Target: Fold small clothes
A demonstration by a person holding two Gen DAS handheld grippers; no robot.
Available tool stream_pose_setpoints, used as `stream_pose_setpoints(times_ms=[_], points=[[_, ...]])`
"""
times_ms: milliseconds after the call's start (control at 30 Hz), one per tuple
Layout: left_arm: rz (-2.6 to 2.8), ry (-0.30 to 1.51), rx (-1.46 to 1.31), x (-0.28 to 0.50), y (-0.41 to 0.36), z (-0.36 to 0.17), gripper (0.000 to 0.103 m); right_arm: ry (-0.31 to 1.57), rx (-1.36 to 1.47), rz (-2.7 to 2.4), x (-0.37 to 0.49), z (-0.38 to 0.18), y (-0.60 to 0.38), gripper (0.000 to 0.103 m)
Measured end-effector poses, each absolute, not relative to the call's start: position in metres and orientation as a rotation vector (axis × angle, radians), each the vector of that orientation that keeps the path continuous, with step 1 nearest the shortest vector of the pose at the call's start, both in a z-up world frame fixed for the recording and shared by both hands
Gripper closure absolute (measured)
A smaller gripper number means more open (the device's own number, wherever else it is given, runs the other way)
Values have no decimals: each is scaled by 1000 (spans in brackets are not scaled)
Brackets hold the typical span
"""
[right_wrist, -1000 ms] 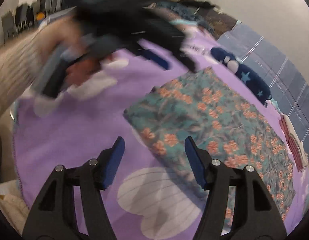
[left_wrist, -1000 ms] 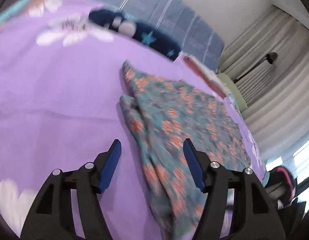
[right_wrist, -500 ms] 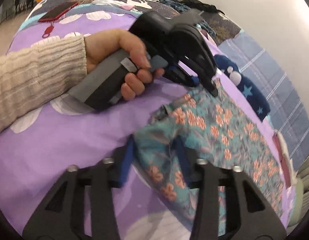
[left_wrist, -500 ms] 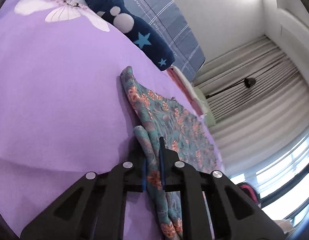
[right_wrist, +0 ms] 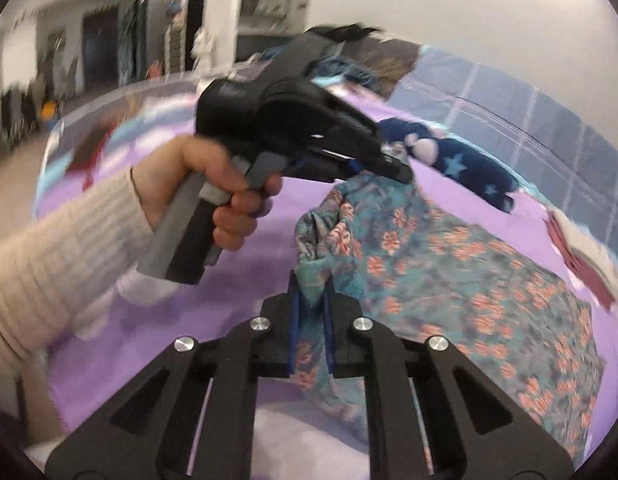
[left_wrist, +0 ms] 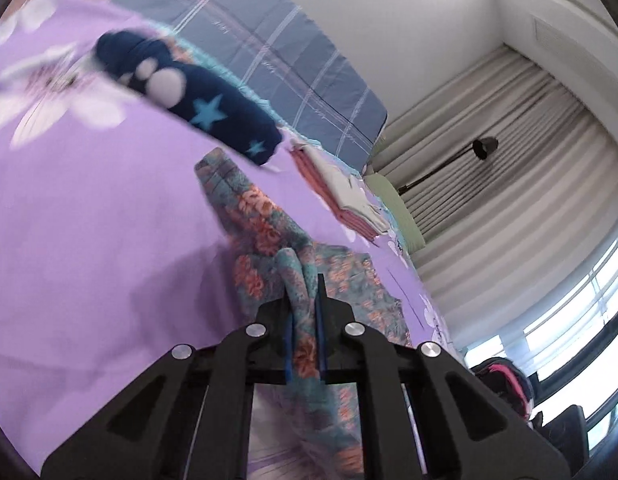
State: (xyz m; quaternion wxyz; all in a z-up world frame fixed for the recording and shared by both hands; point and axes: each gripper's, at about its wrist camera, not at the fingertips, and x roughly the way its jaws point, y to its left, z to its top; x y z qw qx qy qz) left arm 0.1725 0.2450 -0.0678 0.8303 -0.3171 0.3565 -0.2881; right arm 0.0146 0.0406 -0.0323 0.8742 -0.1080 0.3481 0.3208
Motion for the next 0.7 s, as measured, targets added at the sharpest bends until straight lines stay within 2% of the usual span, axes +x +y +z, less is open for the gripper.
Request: stream_pose_setpoints(times_ms=[300, 700], points=[[-620, 763, -490, 197, 126, -15, 96, 711, 111, 509, 25, -15, -100, 93], [-620, 868, -292, 228, -6, -27, 96, 748, 418, 423, 25, -56, -227, 93]])
